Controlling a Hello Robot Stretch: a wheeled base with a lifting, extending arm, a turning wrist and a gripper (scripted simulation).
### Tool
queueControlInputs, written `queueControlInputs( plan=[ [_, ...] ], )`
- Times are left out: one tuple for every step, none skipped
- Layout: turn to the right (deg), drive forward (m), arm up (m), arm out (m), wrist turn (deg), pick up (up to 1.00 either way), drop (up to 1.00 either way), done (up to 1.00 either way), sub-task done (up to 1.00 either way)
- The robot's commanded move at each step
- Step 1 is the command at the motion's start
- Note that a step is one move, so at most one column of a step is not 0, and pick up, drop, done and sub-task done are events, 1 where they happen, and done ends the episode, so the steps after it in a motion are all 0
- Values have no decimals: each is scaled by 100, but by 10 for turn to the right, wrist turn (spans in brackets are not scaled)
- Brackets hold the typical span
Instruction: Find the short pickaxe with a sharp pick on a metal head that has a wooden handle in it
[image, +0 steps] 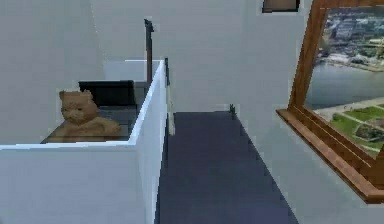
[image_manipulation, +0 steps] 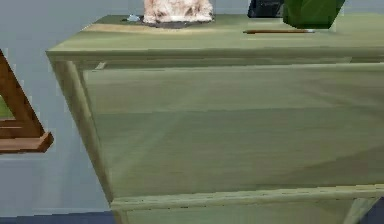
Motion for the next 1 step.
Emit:
queueControlInputs(
  plan=[
    [0,30,0,0,0,0,0,0,0]
  ],
)
